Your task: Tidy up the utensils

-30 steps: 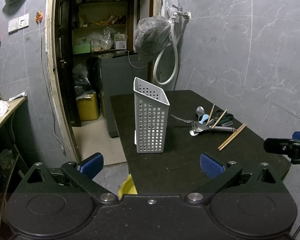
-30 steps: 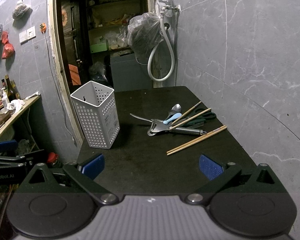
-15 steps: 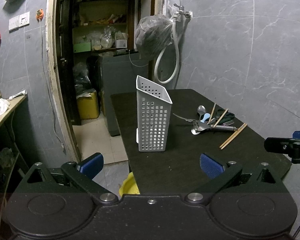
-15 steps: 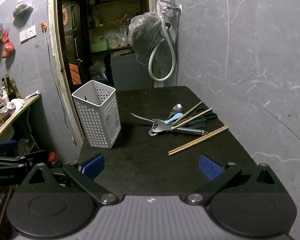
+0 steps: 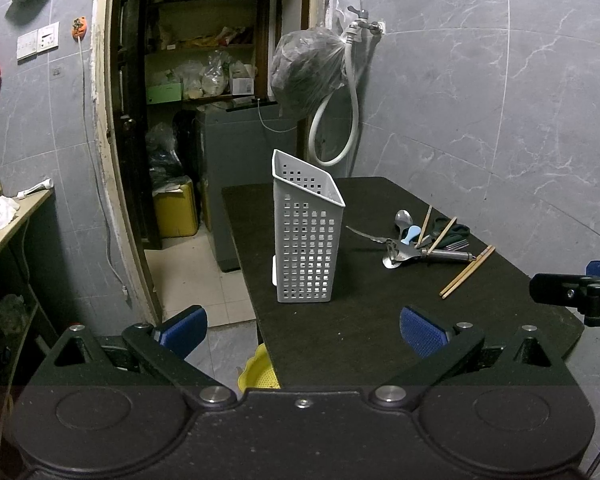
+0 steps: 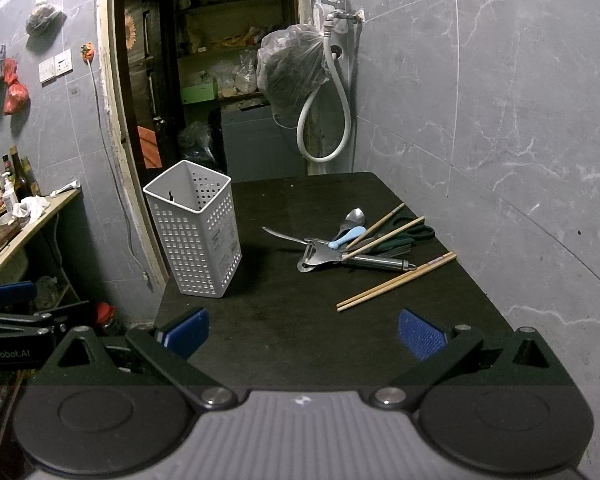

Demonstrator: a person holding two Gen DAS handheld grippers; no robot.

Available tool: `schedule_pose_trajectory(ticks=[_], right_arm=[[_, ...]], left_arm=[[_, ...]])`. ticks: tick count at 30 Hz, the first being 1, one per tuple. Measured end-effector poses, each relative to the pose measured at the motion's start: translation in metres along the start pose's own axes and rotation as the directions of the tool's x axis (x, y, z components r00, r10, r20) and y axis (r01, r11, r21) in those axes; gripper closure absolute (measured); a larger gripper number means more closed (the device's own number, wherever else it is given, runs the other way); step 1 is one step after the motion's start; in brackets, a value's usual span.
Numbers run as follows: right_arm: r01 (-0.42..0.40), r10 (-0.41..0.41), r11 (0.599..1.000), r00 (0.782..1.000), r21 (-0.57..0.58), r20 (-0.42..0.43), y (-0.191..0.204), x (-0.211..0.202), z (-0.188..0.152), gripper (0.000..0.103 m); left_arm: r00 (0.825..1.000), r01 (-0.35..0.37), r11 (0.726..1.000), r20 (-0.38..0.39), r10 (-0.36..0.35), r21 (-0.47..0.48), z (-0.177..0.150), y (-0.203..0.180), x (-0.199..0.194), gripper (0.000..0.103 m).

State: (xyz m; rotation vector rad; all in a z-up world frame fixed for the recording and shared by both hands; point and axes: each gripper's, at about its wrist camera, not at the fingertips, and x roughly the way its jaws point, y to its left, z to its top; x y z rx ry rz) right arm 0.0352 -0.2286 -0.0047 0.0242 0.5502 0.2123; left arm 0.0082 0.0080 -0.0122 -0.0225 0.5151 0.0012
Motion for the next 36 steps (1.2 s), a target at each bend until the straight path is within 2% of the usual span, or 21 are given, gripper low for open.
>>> schedule_pose_trajectory(ticks=[36], right_arm=[[0.007,-0.007,1.000,1.000,-0.005,-0.024,0.000,0.009,0.006,0.000]], left_arm=[[1.000,0.007,1.000,-0.030,-0.007,0.007,0.001,0.002,0.011,0.001]])
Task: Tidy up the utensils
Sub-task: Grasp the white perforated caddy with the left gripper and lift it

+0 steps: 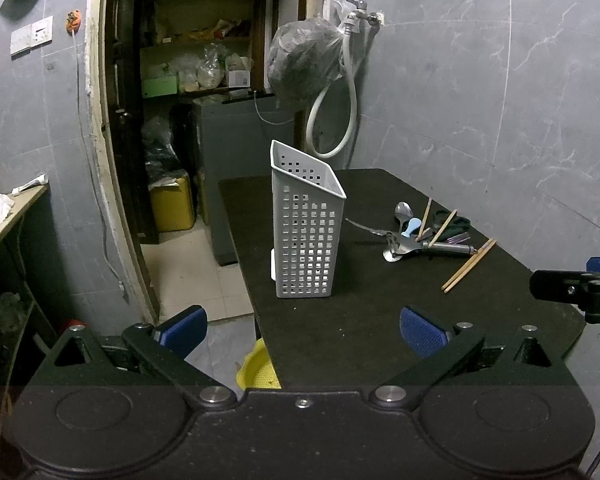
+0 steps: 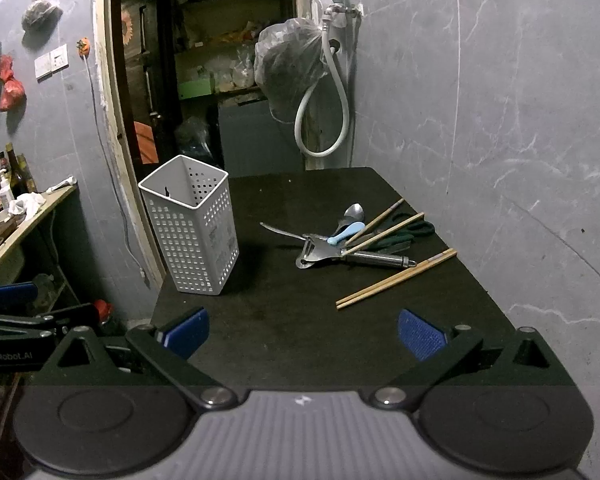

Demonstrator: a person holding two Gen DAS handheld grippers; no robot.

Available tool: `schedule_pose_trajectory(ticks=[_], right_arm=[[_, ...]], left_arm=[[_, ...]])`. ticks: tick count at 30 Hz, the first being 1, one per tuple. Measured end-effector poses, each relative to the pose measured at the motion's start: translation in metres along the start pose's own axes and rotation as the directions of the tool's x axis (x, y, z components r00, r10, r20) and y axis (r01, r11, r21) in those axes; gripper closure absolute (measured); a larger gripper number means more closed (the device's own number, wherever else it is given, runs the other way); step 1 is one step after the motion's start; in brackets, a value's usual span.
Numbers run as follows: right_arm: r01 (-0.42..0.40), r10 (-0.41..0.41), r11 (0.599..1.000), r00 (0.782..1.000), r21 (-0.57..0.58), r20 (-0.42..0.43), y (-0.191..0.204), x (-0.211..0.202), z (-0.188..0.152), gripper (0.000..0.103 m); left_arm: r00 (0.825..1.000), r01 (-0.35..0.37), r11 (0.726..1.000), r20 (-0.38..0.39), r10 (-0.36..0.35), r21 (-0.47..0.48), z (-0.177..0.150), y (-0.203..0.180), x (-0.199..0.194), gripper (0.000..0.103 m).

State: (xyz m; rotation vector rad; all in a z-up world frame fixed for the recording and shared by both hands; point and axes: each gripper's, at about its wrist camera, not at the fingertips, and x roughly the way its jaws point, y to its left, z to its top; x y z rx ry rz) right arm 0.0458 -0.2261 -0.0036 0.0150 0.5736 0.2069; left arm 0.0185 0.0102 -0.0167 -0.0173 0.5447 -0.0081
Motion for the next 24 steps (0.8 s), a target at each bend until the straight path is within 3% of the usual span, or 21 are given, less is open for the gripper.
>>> schedule_pose_trajectory(ticks=[9,13,20,24], right_arm=[[0.015,-0.017,1.000,0.998,-0.020,-0.054,0.002,0.010,0.002,0.000],[0.010,-0.015,0.999,0.994,-0.041,-0.110,0.003,0.019,-0.002,0.000],[-0.018,0.014,1.000,0.984,-0.022,-0.180,-0.010,0.043,-0.006,0.000],[-0.032,0.030,0.999,0.974,-0.003,-0.223,-0.024,0.070,-0.001,0.000]], left_arm=[[0.997,-0.078,0.997,-0.018,0.079,0.026,0.000,-0.002,0.010,0.001],[0.990,-0.132,0.991,-0.049,0.134,0.027,0.000,0.000,0.020,0.001],[0.979,-0.164,0.985,-0.116,0.169,0.044,0.002,-0.005,0.049,0.001],[0.966,-0.222,0.973,-0.119,0.228,0.061,0.013,-0.013,0.070,0.001]])
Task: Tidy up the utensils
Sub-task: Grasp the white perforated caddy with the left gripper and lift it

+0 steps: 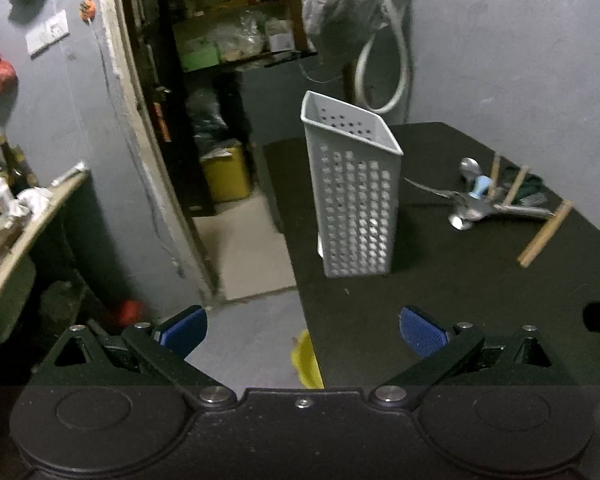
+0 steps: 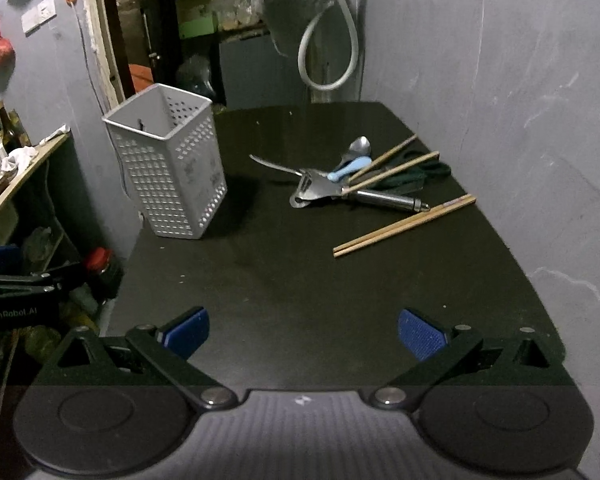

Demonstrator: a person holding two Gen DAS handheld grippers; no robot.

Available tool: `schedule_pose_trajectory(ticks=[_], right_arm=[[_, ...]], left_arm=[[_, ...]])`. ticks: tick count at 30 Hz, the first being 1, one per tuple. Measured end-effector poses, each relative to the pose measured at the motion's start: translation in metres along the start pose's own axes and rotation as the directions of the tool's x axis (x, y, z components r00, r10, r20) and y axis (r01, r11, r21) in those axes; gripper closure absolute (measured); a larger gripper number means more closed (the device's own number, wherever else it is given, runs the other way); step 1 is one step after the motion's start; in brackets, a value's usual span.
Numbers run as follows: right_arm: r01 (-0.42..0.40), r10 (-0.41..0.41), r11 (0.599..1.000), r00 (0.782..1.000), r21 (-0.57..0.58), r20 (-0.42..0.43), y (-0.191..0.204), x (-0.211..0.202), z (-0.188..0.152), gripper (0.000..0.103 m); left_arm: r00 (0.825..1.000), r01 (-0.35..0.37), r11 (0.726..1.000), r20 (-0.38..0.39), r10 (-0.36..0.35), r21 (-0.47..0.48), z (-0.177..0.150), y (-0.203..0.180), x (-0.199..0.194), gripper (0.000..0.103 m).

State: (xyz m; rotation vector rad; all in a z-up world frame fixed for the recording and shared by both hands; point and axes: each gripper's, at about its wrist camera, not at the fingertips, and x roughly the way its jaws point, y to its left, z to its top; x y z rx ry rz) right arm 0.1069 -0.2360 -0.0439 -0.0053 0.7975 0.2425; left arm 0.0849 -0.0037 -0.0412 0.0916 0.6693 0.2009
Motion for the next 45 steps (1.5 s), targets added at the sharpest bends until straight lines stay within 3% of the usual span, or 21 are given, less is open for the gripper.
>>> schedule_pose_trajectory(ticks=[9,17,25,27,31,39,45], right_arm=[[-0.035,0.036,0.999,0.998,0.016,-0.046,-0.041,0.045,0.032,0.000],[-0.073,0.075,0.996,0.997,0.042,-0.034,-0.081,0.068,0.050,0.000],[-0.093,0.094,0.994,0.995,0.050,-0.025,-0.091,0.082,0.058,0.000],[-0.093,0.094,0.994,0.995,0.050,-0.015,-0.090,0.084,0.058,0.000],[-0.070,0.069,0.996,0.998,0.047,0.007,-0.086,0.083,0.060,0.000],[-0.049,0.049,0.997,0.999,0.055,-0.003,-0.076,0.086,0.060,0.000],[-0.049,0.049,0.998,0.999,0.043,0.002,-0.070,0.088,0.062,0.000]], left_arm=[[0.997,-0.075,0.997,0.009,0.075,0.006,0.042,-0.035,0.047,0.001],[0.993,-0.089,0.995,0.086,0.085,0.045,0.069,-0.069,0.084,0.001],[0.981,-0.162,0.984,0.122,0.152,0.073,0.090,-0.072,0.116,0.001],[0.980,-0.159,0.984,0.135,0.147,0.077,0.093,-0.067,0.119,0.001],[0.984,-0.118,0.988,0.148,0.103,0.100,0.096,-0.064,0.121,0.011],[0.983,-0.069,0.991,0.179,0.047,0.118,0.090,-0.062,0.118,0.017],[0.987,-0.024,0.994,0.159,0.007,0.106,0.088,-0.056,0.108,0.019]])
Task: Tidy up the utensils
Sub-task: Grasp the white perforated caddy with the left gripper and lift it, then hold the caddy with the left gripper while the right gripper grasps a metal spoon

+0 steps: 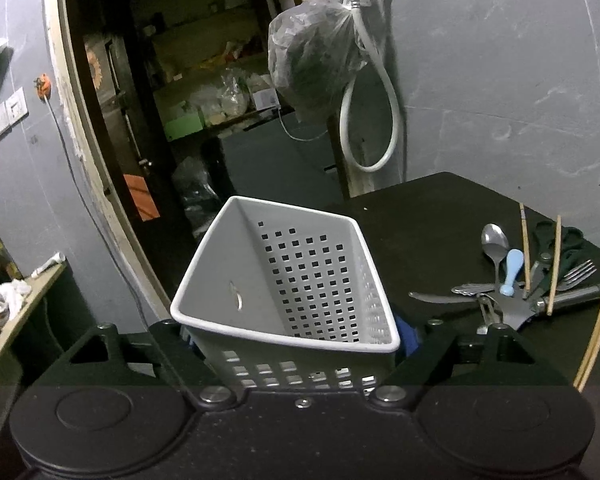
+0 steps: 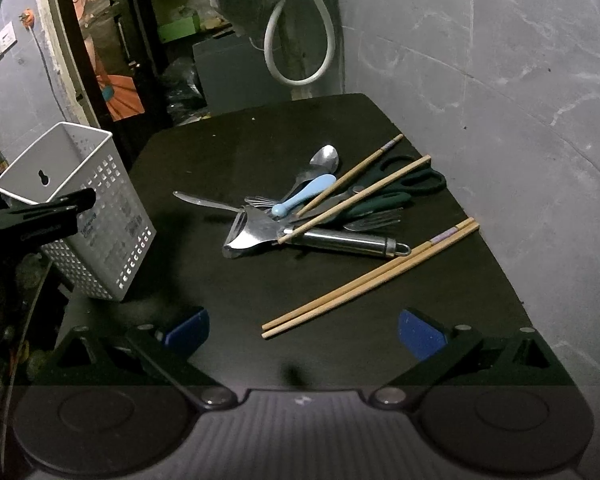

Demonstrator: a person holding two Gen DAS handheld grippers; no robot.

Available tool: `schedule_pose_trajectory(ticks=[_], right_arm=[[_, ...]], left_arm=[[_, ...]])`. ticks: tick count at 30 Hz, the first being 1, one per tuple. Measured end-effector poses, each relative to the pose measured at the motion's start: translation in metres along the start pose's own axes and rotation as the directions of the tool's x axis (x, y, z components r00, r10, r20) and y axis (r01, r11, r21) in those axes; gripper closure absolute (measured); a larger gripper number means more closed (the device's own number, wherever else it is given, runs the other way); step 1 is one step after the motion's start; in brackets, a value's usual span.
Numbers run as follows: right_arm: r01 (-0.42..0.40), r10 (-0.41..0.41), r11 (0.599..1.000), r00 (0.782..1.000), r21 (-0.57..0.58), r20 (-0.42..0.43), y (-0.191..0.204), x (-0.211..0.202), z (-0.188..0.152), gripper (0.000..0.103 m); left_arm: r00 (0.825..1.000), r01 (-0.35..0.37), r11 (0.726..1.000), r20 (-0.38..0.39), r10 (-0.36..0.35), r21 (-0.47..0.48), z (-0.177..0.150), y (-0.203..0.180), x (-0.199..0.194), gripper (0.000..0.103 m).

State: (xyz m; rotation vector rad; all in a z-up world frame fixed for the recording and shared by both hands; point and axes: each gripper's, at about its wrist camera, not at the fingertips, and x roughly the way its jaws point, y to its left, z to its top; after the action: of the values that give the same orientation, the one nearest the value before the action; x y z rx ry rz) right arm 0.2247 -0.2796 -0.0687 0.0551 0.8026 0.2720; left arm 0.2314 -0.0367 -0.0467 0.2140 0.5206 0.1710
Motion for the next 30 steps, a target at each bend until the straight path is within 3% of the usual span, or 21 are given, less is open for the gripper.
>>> schedule_pose_trajectory(ticks=[5,15,24,30], right_arm=[[0.014,-0.013,0.999,1.000,-0.033,0.019,0.004,0.003,0.006,0.000],[0.012,0.001,0.987,0.997,-0.162,0.083,0.020,0.027,0.018,0.000],[0.045,0.015,0.919,0.989,-0.391,0.149,0.061,0.091,0.056,0.000],[0.035,0.067,0.846,0.983,-0.532,0.171,0.088,0.120,0.068,0.004]], left_arm=[[0.998,0.049,0.999,-0.028,-0.049,-0.022,-0.002,0.004,-0.014,0.021],[0.996,0.079,0.997,-0.050,-0.080,-0.027,-0.014,0.003,-0.040,0.021],[0.997,0.063,0.997,-0.052,-0.065,-0.037,-0.018,0.005,-0.046,0.021],[0.997,0.060,0.998,-0.047,-0.061,-0.034,-0.019,0.004,-0.046,0.021]])
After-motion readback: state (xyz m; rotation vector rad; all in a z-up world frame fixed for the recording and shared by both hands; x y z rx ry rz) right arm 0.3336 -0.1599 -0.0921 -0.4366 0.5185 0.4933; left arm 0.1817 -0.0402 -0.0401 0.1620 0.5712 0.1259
